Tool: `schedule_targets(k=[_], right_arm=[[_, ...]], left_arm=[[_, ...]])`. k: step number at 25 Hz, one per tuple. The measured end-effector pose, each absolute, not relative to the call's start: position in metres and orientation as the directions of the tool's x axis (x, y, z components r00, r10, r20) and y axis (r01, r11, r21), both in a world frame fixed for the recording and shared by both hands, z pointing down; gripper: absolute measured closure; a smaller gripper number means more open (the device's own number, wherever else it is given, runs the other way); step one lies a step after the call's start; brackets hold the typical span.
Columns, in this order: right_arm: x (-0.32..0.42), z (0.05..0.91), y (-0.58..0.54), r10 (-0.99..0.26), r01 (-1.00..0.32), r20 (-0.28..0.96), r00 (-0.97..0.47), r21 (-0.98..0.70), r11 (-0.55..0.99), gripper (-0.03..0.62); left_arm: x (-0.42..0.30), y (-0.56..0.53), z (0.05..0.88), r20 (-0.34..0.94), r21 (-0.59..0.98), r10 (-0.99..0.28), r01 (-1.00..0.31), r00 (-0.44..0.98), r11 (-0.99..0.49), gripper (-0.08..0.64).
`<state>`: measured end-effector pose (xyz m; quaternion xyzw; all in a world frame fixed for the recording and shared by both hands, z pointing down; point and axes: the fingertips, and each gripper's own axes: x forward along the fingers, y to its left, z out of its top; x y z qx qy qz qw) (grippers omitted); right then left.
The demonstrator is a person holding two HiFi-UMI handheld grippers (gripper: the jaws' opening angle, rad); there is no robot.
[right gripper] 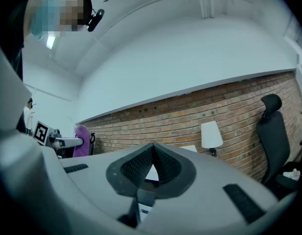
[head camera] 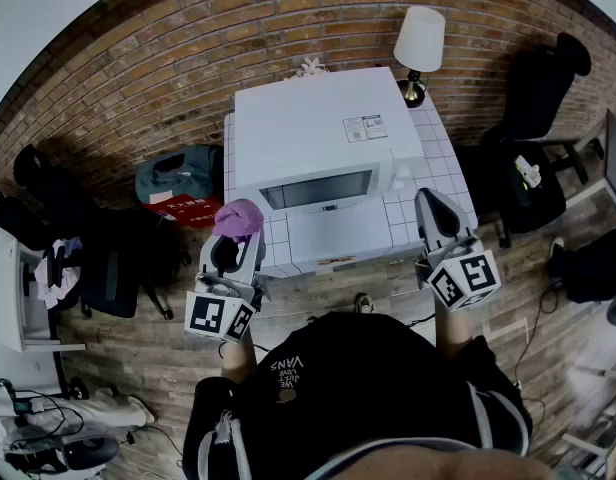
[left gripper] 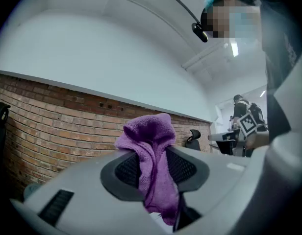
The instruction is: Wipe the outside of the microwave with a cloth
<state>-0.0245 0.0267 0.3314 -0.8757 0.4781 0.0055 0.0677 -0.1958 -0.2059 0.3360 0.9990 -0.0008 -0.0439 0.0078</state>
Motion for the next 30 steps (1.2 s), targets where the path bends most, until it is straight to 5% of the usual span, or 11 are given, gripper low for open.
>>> schedule_targets(k=[19, 30], right_arm=[[0.042, 0.346, 0.019, -0.903, -0.9, -0.047, 0.428, -0.12, -0.42, 0.588], [0.069, 0.342, -0.021, -0.84, -0.835, -0.04, 0.541, -0.147, -0.531, 0.588]], left_arm=[[-0.148, -0.218, 0.351, -0.05, -0.029, -0.163, -0.165, 0.985, -0.986, 0.42], [-0.11, -0.3, 0.345, -0.009, -0.079, -0.098, -0.098, 0.995, -0.992, 0.42]])
